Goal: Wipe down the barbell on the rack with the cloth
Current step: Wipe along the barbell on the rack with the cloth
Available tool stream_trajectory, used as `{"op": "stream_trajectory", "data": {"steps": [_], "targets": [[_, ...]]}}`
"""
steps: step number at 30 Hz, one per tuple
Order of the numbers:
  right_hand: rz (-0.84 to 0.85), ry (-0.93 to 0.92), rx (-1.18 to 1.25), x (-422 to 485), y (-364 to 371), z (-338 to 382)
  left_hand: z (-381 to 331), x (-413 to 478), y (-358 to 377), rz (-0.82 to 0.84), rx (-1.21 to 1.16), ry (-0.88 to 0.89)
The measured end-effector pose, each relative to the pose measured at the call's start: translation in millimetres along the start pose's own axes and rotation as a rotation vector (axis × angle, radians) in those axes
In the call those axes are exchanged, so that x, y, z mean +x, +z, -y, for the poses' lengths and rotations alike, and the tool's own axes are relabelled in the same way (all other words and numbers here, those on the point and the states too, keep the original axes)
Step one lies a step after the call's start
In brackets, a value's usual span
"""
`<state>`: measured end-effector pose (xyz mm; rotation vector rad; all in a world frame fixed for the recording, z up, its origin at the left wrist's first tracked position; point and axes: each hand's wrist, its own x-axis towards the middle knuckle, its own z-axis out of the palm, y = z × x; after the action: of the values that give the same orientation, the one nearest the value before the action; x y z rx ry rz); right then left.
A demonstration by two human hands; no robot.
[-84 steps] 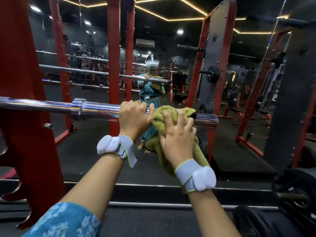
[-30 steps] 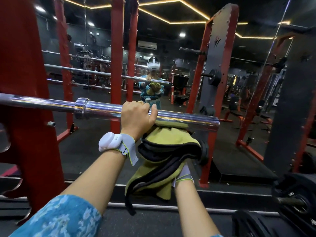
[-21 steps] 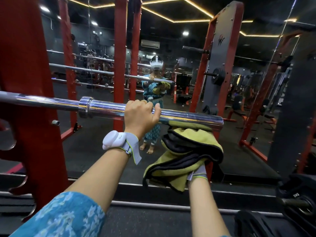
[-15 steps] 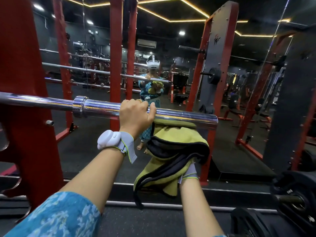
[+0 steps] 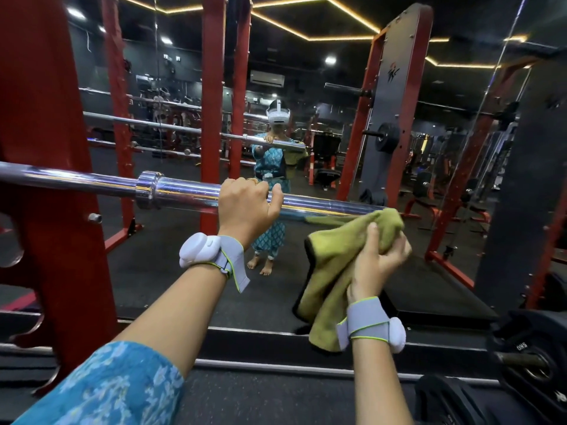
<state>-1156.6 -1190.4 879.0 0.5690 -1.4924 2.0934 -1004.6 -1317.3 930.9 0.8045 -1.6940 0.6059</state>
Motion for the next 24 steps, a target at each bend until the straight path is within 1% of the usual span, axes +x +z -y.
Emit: {"op": "stream_trajectory", "data": {"steps": [1, 2, 3, 4, 7, 8, 9, 10, 12, 14, 16, 18, 20, 24], "targets": [[0.064, -0.078, -0.069, -1, -4, 7, 0, -1, 0, 0.001, -0.002, -0.004], [0.105, -0.203, -0.184, 3, -6, 11, 0, -1, 0, 0.002, -0.007, -0.005], [0.130, -0.292, -0.333, 5, -7, 18, 0, 0, 0, 0.004, -0.011, -0.007], [0.175, -0.317, -0.436, 8, -7, 26, -1, -1, 0, 0.008, -0.015, -0.010], [0.368, -0.213, -0.650, 16, -2, 50, -1, 0, -1, 0.019, -0.020, -0.020], [0.429, -0.228, -0.720, 17, 2, 59, -1, 0, -2, 0.023, -0.023, -0.024], [0.482, -0.292, -0.777, 14, 6, 67, -1, 0, -2, 0.020, -0.021, -0.023], [0.541, -0.368, -0.802, 8, 10, 76, -1, 0, -3, 0.022, -0.015, -0.020], [0.634, -0.513, -0.766, -8, 19, 85, -1, 1, -5, 0.053, -0.003, -0.011], [0.672, -0.570, -0.732, -16, 22, 88, -1, 3, -6, 0.072, -0.009, 0.016], [0.686, -0.535, -0.738, -16, 24, 88, 4, 3, -7, 0.097, -0.022, 0.046], [0.647, -0.455, -0.723, -12, 24, 87, 6, 5, -7, 0.120, -0.092, 0.091], [0.631, -0.418, -0.715, -15, 30, 90, 13, 5, -11, 0.130, -0.154, 0.105], [0.704, -0.413, -0.780, -24, 42, 101, 41, 10, -26, 0.065, -0.099, 0.039]]}}
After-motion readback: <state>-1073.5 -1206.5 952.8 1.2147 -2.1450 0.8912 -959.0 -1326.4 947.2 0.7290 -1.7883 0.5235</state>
